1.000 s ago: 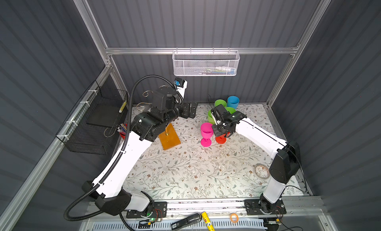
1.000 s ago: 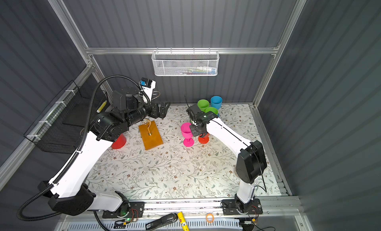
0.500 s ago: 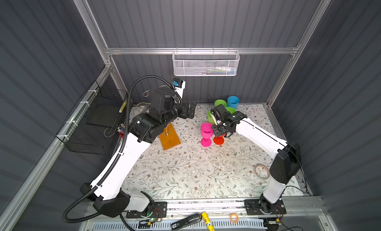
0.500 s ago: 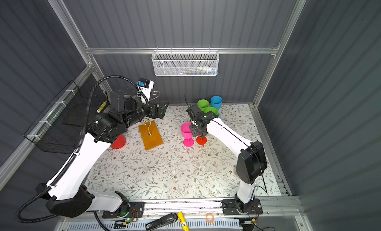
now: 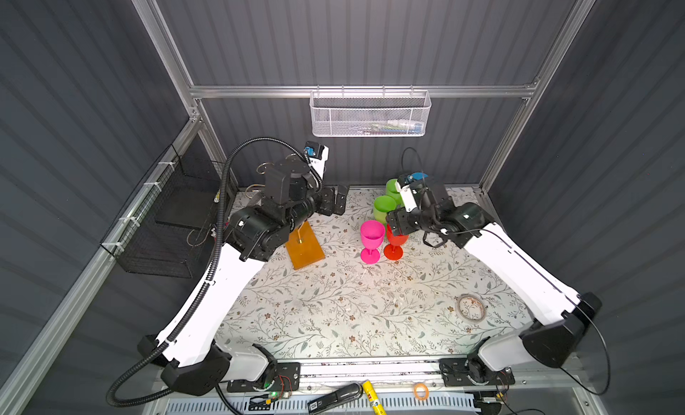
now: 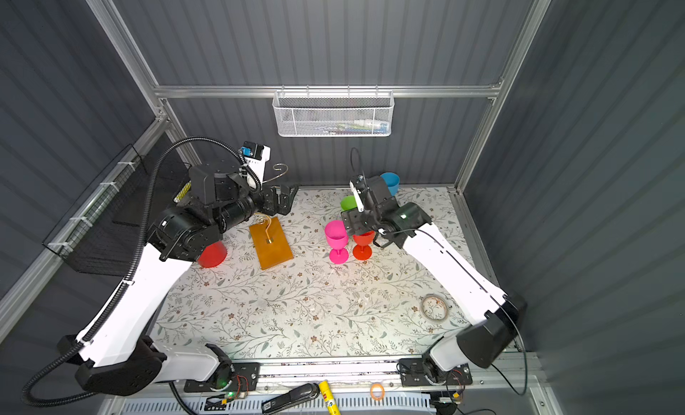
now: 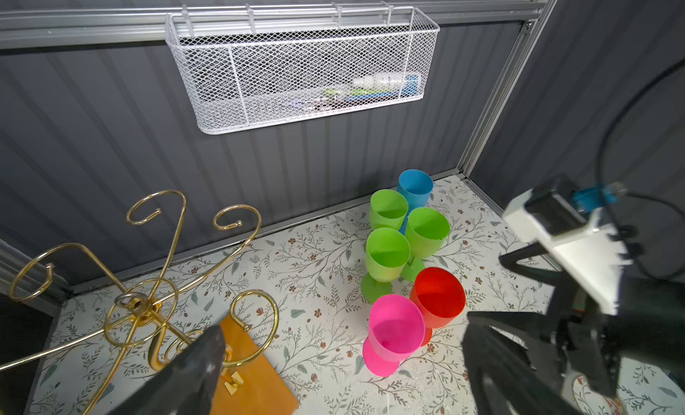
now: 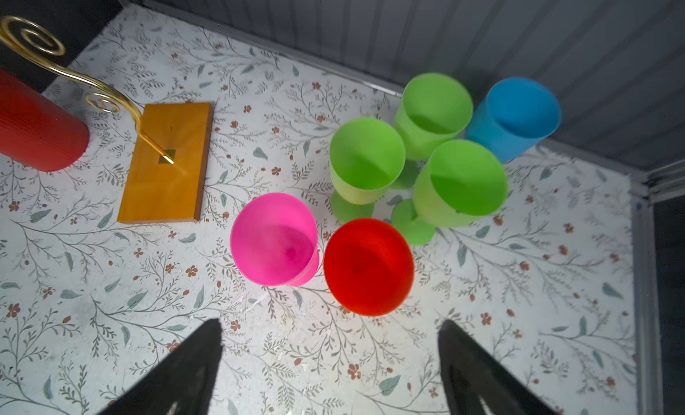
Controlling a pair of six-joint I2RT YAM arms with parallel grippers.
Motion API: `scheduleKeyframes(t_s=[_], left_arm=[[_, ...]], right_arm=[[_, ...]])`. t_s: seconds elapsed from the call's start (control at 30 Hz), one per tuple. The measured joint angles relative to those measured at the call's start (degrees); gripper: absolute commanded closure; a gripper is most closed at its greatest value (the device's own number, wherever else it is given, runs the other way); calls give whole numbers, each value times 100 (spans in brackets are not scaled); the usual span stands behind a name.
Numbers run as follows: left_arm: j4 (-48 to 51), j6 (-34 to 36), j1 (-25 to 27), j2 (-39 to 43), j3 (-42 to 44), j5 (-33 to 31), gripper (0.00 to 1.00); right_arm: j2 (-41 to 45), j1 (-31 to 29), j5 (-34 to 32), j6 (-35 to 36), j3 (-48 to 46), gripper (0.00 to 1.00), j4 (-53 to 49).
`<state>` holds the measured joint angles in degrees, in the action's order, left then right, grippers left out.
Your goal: Take the wine glass off the wine glass rack
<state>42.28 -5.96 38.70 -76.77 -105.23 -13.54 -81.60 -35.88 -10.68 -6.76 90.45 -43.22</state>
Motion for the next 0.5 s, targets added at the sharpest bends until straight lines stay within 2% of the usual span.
scheduleKeyframes(t_s=[0.23, 0.5], left_arm=[[17, 0, -2, 990, 826, 197, 0], [-50, 289, 0, 1755, 2194, 1333, 0]], right_arm=[[1377, 166, -345, 98, -1069, 1, 640], [2736, 874, -820, 33, -2640, 1, 1416]])
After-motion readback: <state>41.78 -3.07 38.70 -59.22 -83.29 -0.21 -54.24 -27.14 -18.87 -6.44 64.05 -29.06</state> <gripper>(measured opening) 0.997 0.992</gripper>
